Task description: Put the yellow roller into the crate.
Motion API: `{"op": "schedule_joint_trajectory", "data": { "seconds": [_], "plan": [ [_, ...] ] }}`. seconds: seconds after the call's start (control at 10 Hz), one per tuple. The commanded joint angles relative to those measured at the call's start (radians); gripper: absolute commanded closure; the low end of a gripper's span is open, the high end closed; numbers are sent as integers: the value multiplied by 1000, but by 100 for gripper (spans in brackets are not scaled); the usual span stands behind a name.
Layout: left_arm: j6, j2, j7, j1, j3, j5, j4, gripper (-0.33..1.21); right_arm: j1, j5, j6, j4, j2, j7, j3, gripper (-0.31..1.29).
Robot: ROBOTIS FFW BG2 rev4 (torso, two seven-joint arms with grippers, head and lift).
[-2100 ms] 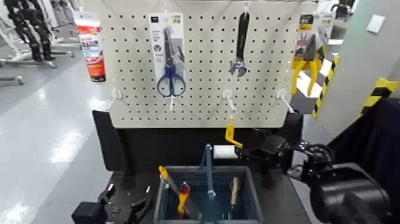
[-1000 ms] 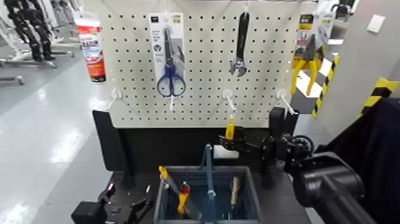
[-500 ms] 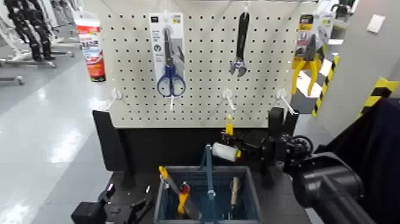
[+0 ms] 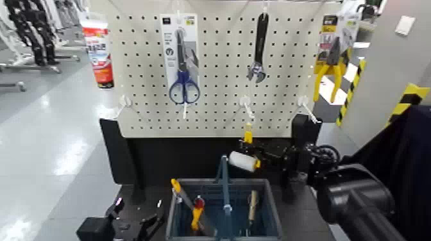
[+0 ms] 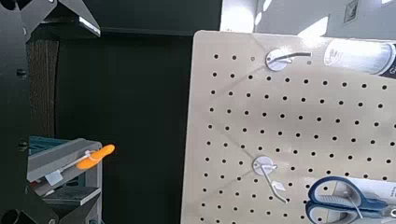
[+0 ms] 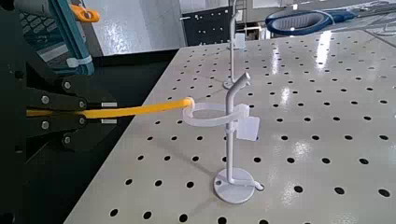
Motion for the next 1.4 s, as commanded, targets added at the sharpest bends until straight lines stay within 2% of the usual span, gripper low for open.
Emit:
{"op": "schedule_joint_trajectory", "data": {
  "seconds": [0.1, 0.4, 0.9, 1.4],
  "plan": [
    [0, 0, 0, 0, 0, 0, 0, 12, 29, -2, 30, -57, 0, 13, -16, 127],
    [0, 0, 0, 2, 0, 0, 0, 12, 53, -8, 53, -109, 0, 26, -27, 127],
    [0, 0, 0, 2, 1, 0, 3, 12, 124, -14, 121, -252, 2, 38, -61, 127],
    [-2, 0, 0, -2, -5, 2, 11, 12, 234, 1, 231, -479, 2, 45, -160, 127]
  ]
}}
